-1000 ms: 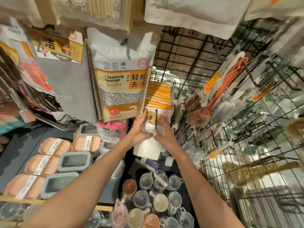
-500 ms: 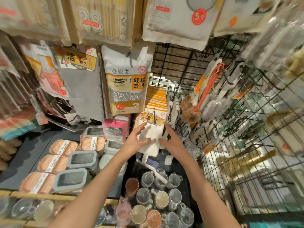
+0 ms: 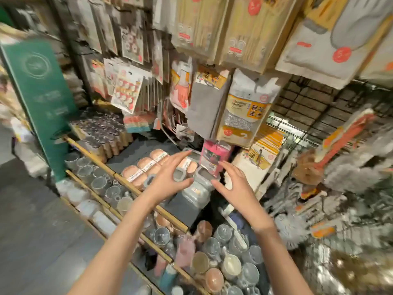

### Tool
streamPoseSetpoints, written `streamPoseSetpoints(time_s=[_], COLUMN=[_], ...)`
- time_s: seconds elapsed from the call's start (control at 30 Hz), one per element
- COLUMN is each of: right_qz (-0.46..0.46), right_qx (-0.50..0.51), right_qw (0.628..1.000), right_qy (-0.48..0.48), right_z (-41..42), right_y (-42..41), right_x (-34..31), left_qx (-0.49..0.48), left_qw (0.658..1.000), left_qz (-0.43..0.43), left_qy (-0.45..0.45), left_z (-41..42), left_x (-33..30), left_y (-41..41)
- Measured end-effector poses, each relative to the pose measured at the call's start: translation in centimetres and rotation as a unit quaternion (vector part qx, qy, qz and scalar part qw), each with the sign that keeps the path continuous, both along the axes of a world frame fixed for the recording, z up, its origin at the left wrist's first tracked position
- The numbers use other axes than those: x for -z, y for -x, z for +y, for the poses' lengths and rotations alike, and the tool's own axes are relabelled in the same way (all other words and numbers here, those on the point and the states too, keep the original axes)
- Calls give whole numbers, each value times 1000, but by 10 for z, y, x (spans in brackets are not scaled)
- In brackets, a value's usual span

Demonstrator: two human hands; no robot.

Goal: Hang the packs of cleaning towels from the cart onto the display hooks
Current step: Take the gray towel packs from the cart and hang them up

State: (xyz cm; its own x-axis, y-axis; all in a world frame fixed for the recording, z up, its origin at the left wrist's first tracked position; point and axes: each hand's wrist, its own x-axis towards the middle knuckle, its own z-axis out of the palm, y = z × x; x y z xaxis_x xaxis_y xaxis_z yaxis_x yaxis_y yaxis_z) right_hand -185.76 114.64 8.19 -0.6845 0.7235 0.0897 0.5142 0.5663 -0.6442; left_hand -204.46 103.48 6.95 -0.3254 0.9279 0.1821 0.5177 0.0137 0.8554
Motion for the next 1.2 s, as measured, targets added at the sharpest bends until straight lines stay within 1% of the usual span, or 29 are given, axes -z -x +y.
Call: streamPoseSetpoints(time_s=[0.1, 0.23, 0.37, 0.5, 0.6, 0.8, 0.9, 1.03, 1.2], right_qz=[-16, -18, -18, -18, -8, 30, 45, 49, 41], right_qx=[-83, -176, -263, -356, -407, -483, -520, -572, -634], right_qw=[995, 983, 964, 932, 910, 870, 850, 816, 769], right_qy=[-49, -44, -42, -65, -86, -89, -79, -69, -67], right_z=[-26, -72, -132, -199, -251, -363, -416, -479, -546], right_y=[37, 106, 181, 254, 311, 420, 460, 506, 568], right_x=[-8, -17, -24, -29, -35, -42, -43, -44, -37], left_qx=[-66, -166, -274, -368, -417, -507, -545, -585, -645], left_qw=[998, 985, 959, 926, 906, 858, 834, 809, 764], left_qz=[-4, 40, 73, 84, 81, 84, 87, 61, 39], left_qy=[12, 10, 4, -7, 9, 4, 0, 6, 0], left_z=[-63, -150, -232, -310, -369, -482, -532, -591, -650], left_x=[0, -10, -23, -28, -28, -37, -44, -44, -36], left_y=[29, 71, 108, 148, 181, 248, 272, 293, 324])
